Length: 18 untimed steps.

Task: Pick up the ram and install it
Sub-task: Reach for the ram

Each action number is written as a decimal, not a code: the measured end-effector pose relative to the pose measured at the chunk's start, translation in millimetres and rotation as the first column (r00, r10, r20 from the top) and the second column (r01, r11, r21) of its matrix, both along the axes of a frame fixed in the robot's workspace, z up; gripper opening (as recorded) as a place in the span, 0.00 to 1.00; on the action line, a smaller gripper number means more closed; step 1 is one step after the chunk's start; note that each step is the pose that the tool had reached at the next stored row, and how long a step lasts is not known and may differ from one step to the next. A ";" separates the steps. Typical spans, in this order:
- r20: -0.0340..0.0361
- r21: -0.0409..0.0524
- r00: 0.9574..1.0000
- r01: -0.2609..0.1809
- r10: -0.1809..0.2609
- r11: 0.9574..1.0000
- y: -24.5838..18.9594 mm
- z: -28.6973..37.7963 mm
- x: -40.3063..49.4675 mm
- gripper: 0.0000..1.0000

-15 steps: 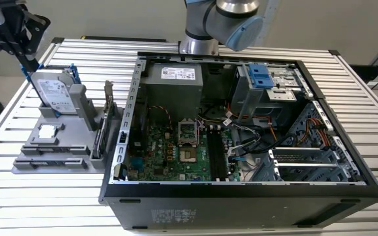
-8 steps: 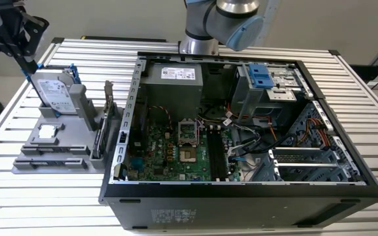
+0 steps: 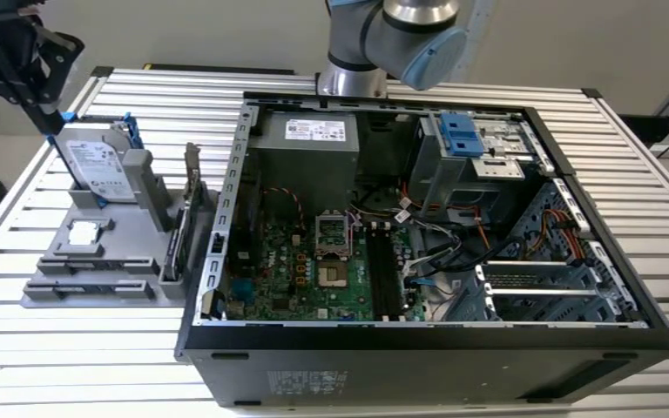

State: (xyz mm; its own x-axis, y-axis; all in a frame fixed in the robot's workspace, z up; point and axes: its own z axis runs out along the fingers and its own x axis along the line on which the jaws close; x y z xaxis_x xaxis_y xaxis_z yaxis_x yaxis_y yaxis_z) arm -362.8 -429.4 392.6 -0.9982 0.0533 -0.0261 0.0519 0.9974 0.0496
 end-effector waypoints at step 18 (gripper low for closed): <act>0.000 0.000 1.000 0.000 0.000 1.000 -11.5 0.0 -0.8 0.00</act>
State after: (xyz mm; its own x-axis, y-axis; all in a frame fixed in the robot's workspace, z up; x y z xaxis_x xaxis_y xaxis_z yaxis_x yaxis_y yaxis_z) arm -363.6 -440.9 392.6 -0.9982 0.0533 -0.0260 0.0520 0.9974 0.0496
